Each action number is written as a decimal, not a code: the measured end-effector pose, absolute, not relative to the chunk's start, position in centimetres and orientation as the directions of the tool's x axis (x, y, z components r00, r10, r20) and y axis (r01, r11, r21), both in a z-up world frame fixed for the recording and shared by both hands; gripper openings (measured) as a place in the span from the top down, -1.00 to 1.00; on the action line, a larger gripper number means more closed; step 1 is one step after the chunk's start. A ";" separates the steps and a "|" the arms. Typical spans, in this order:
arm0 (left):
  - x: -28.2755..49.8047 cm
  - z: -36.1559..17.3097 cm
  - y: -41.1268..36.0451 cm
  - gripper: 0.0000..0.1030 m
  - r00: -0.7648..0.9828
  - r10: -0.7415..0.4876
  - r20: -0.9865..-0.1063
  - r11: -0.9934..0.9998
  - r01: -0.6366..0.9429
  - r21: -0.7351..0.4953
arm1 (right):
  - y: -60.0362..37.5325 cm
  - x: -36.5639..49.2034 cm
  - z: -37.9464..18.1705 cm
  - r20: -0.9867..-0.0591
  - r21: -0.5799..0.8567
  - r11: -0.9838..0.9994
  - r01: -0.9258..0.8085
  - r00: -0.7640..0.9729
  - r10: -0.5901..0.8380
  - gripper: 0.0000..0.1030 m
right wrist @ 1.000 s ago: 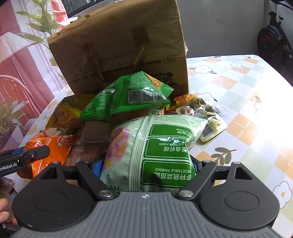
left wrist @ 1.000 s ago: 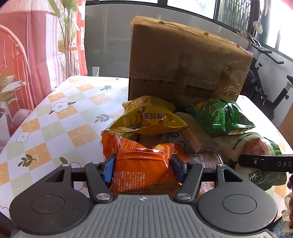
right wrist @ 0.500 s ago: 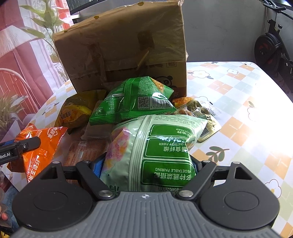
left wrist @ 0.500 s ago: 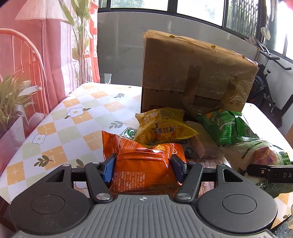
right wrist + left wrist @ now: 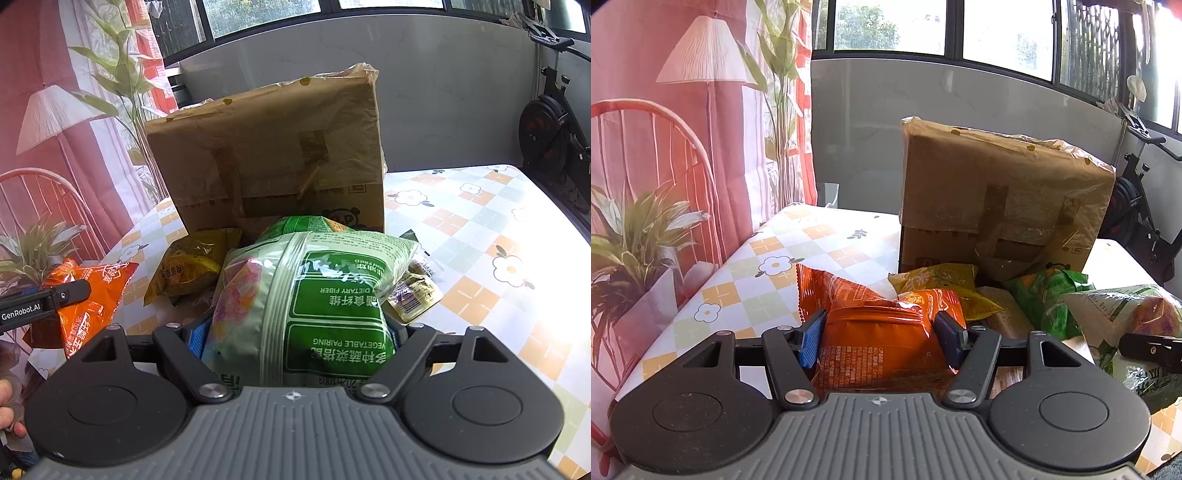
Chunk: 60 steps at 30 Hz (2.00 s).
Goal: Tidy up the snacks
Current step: 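Lift both held bags and carry them up over the lined box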
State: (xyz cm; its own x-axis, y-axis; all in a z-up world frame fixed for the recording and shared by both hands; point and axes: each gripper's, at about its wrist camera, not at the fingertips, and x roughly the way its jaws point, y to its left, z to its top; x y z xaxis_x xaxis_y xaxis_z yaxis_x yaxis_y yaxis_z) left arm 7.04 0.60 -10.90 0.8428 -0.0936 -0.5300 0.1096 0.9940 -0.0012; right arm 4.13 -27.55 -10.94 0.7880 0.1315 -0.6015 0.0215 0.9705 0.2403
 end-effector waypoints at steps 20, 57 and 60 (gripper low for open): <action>8.3 -9.2 0.7 -0.26 0.867 -0.109 -0.486 0.992 0.126 0.003 | -28.0 5.2 -9.7 -0.549 0.221 0.975 0.002 0.827 0.123 -0.63; 13.9 -1.6 -1.4 -0.27 0.929 -0.173 -0.326 0.982 0.190 0.020 | -31.0 10.9 -0.8 -0.366 0.198 0.978 -0.064 0.921 0.134 -0.63; 15.8 0.1 -2.4 -0.27 0.935 -0.178 -0.306 0.979 0.199 0.037 | -31.3 13.1 0.7 -0.350 0.177 0.982 -0.072 0.928 0.131 -0.63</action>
